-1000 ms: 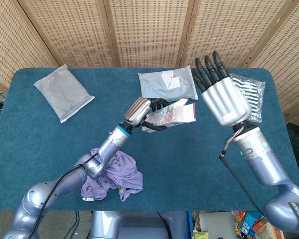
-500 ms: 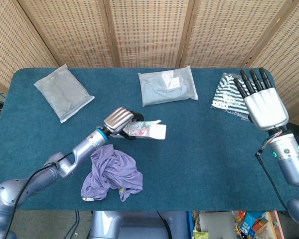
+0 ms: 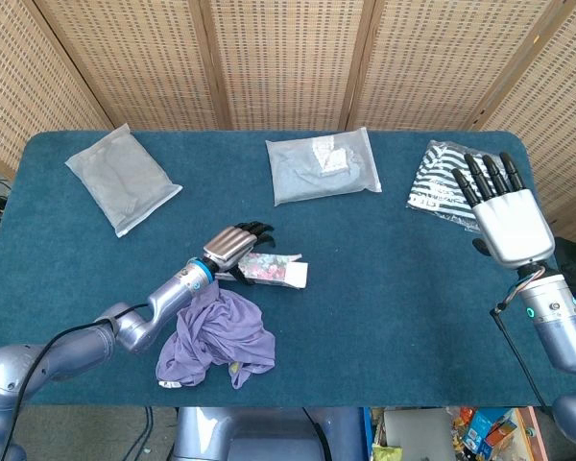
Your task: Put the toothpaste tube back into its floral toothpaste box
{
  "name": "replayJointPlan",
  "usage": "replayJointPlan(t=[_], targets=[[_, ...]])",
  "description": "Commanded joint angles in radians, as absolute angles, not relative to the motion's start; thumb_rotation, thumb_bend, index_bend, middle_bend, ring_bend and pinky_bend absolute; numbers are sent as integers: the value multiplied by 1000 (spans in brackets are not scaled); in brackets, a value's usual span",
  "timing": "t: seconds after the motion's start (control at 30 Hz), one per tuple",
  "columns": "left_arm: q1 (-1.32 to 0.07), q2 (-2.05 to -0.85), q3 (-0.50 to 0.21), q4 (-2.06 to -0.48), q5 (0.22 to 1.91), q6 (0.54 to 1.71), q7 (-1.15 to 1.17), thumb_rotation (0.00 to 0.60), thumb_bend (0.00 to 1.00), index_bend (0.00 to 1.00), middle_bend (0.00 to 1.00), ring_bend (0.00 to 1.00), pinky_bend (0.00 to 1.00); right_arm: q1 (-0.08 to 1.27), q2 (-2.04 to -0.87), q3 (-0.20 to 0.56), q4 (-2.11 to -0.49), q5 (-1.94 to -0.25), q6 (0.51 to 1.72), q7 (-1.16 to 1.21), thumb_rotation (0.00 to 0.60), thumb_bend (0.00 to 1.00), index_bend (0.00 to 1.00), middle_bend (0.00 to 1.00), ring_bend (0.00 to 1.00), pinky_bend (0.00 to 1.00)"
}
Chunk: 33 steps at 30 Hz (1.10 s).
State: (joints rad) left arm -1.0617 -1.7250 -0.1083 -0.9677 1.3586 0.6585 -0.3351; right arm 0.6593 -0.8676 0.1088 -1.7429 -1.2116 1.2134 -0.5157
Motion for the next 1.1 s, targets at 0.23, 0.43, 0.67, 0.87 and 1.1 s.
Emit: replayJointPlan(t=[0.23, 0.43, 0.67, 0.87, 1.1], targets=[[-963, -1570, -165, -1194, 1321, 833, -260, 600, 102, 0, 0, 0, 0, 611, -892, 120, -1720, -1246, 1236, -433, 600, 0, 0, 0, 0, 0], [-813, -1374, -145, -1407, 1287, 1002, -140, 600, 101, 0, 0, 0, 0, 543, -968, 103, -1653, -1305, 1286, -269, 600, 0, 0, 0, 0, 0], [-603, -1166, -82, -1598, 1276, 1209, -66, 600, 101, 0, 0, 0, 0, 456, -1079, 66, -1551, -1408, 1378, -119, 600, 0, 0, 0, 0, 0], [-441, -1060, -6, -1675, 1303, 1344, -51, 600, 101, 0, 0, 0, 0, 387, -1119, 23, -1519, -1504, 1453, -37, 600, 0, 0, 0, 0, 0], [-333, -1019, 27, -1739, 1326, 1436, -38, 600, 100, 0, 0, 0, 0, 330, -1116, 9, -1582, -1508, 1485, -107, 600, 0, 0, 0, 0, 0]])
